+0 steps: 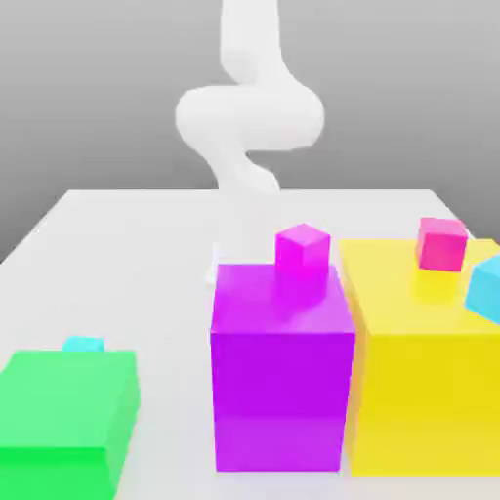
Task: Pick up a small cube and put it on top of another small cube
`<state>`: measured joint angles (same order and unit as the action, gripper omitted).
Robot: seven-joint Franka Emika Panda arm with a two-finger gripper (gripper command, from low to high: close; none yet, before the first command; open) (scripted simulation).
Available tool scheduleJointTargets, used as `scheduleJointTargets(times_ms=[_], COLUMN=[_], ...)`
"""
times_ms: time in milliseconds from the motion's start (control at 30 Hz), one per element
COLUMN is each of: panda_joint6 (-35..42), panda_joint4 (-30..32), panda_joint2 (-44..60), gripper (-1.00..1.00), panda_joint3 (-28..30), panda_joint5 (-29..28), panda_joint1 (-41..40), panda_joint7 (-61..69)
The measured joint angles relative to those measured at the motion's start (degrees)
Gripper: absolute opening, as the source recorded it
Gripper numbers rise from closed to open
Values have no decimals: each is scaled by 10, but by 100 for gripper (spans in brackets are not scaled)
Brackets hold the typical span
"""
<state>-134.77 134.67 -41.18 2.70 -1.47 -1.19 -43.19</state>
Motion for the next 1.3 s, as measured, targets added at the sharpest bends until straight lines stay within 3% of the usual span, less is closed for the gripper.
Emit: scheduleJointTargets(times_ms=[367,600,700,867,900,1133,1300], panda_joint6=[-148,-240,-282,-360,-373,-374,-308], panda_joint4=[138,224,244,226,222,222,243], panda_joint2=[231,381,449,555,572,574,483], gripper=[0,0,0,0,-100,-100,-100], panda_joint3=[152,239,229,107,82,77,158], panda_joint5=[-36,9,75,214,230,231,103], panda_joint1=[-67,-119,-146,-239,-260,-265,-214], panda_joint7=[157,301,381,490,502,503,407])
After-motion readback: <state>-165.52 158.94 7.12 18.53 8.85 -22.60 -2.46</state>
